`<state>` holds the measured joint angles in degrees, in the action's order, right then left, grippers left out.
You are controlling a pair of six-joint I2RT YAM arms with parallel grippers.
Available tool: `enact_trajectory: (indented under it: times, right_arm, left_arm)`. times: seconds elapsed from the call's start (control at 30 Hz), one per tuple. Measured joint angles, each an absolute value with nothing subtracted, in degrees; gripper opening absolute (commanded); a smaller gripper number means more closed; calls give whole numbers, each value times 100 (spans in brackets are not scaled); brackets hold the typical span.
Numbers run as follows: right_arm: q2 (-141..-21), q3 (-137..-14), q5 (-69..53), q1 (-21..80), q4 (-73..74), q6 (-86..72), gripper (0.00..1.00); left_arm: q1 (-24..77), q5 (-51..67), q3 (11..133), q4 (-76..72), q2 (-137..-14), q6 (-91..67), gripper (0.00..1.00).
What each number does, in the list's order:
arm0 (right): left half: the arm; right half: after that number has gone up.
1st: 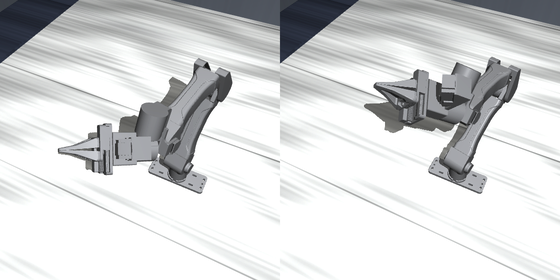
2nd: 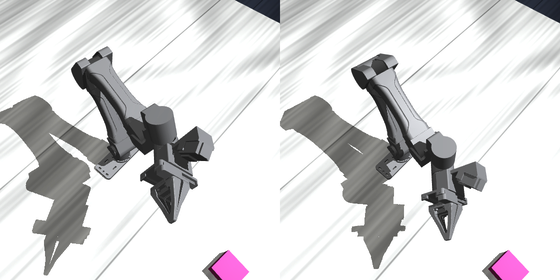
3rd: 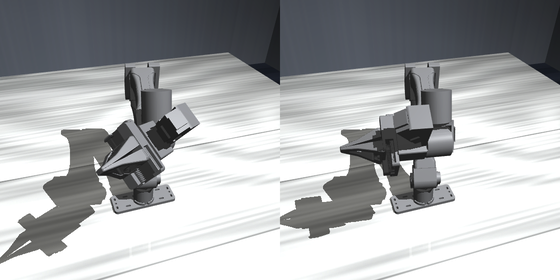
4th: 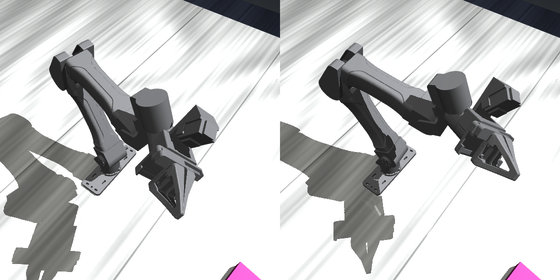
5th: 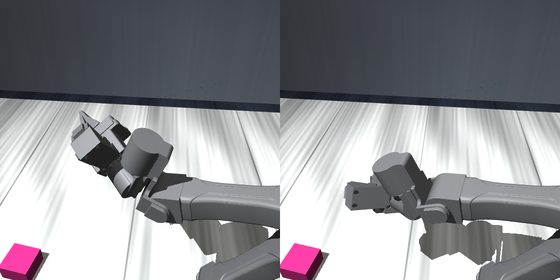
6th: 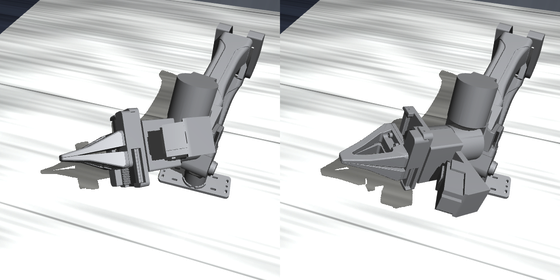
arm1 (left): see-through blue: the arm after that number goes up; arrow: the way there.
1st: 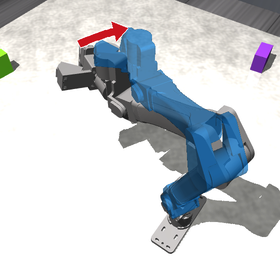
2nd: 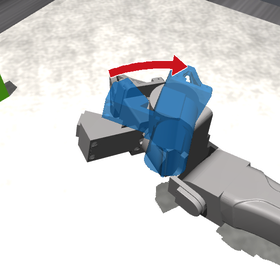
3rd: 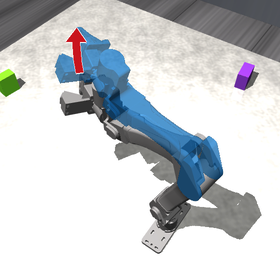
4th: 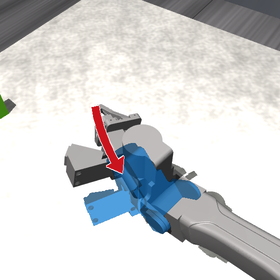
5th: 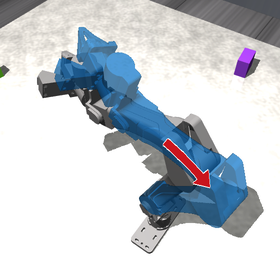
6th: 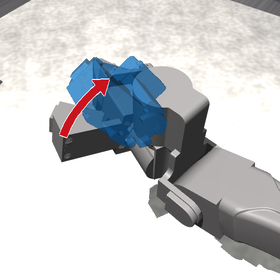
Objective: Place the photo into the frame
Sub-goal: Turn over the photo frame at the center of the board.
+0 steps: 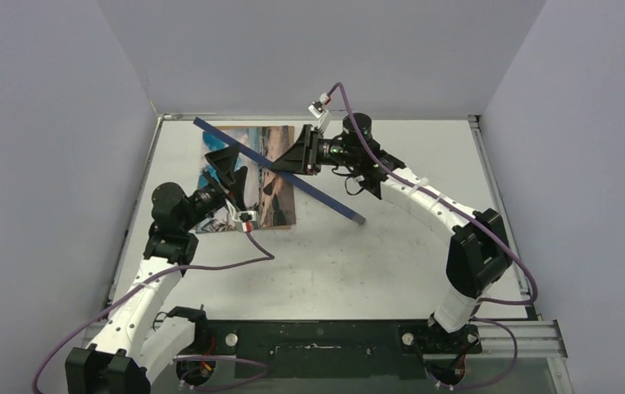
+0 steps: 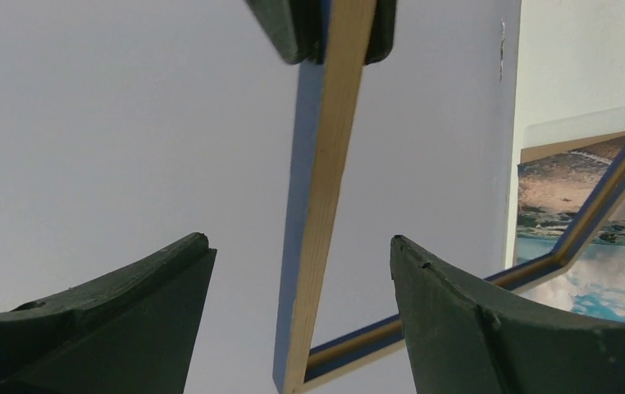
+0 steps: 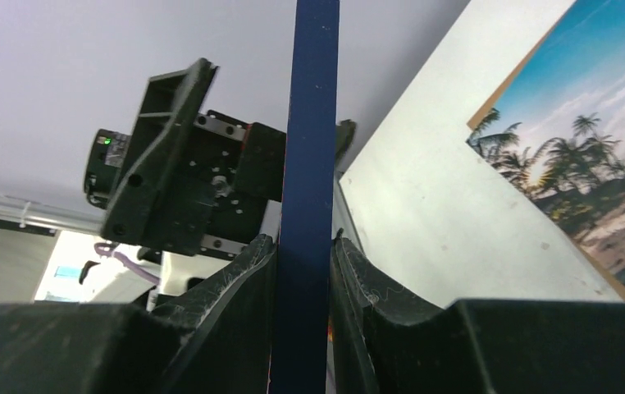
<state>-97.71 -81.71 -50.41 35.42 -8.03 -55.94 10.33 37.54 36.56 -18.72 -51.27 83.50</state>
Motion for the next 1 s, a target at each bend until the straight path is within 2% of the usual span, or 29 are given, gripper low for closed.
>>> enact_trajectory:
  times: [0.13,0.37,0.4,0.47,0.53,0.7,0.83,1.0]
  right_arm:
    - [-9771,-8169,-5052,3695,-1107,-5942,5]
    - [-9771,-8169,-5111,3771,-1332,-6311,7]
    - [-9771,-8169,-5120,3769,-1310,-6320,13]
    - [-9771,-8173,-5131,3754,-1249,-6278,31]
    - [-9771,-8331,-5111,3752,-886,-6003,45]
    - [-9817,-9845,-4228,3754,1096,-4143,79]
    - [-9489,-10698,-2958,3815,1986,-2392,86]
    - [-8431,-10259,-1719,4416,2552,-228,87]
  left_arm:
    - [1142,3734,3656,-1865,-5205,8713,64]
    - [1304,3581,3651,-2252,-5349,9100,23]
    - [1319,3557,3653,-2329,-5363,9126,20]
    - [1350,3514,3656,-2364,-5371,9100,16]
    - [1369,3485,3656,-2296,-5371,9120,14]
    - [1380,3433,3822,-1739,-5369,9078,10]
    - [1422,3417,4093,-1291,-5367,9019,8]
    - [1459,3328,4512,-624,-5367,8602,6]
